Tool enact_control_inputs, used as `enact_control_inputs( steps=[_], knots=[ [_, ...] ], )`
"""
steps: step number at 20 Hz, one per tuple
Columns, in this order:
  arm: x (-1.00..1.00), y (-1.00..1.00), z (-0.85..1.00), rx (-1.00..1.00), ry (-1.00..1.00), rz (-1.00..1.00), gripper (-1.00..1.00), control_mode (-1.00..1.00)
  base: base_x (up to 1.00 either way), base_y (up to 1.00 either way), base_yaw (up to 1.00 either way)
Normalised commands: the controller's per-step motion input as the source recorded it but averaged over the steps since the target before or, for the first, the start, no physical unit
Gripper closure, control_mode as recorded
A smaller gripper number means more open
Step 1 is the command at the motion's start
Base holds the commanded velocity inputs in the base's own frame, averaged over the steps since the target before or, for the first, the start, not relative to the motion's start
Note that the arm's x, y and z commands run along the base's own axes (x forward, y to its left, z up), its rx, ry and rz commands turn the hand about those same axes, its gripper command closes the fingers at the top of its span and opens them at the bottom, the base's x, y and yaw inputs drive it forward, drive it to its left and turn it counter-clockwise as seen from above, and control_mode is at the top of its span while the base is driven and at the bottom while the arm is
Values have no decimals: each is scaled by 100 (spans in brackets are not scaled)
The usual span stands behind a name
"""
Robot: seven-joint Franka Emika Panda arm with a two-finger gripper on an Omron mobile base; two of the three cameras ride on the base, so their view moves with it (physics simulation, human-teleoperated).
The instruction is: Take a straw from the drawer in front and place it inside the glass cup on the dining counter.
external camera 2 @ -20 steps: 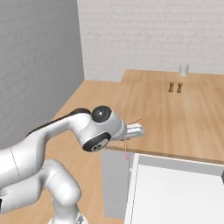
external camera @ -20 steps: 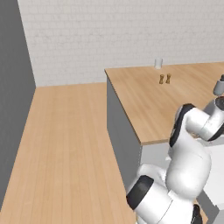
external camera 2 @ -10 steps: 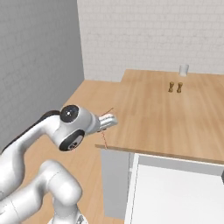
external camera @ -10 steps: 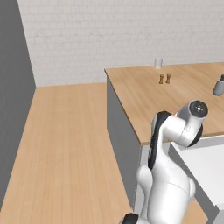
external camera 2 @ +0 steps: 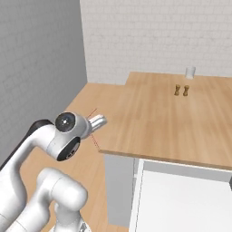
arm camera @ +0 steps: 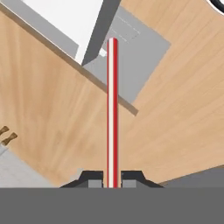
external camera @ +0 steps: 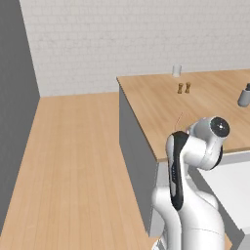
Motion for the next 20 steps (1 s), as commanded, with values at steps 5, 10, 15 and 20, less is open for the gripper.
enact_control_inputs(
  steps=[5,10,15,20],
  knots=[
    [0,47,0,-6,4,3,100,-100,0,0,0],
    [0,59,0,-10,7,0,100,-100,0,0,0],
    [0,22,0,-3,1,-1,100,100,0,33,-2],
    [0,0,0,0,0,0,100,100,0,72,-1]
  ],
)
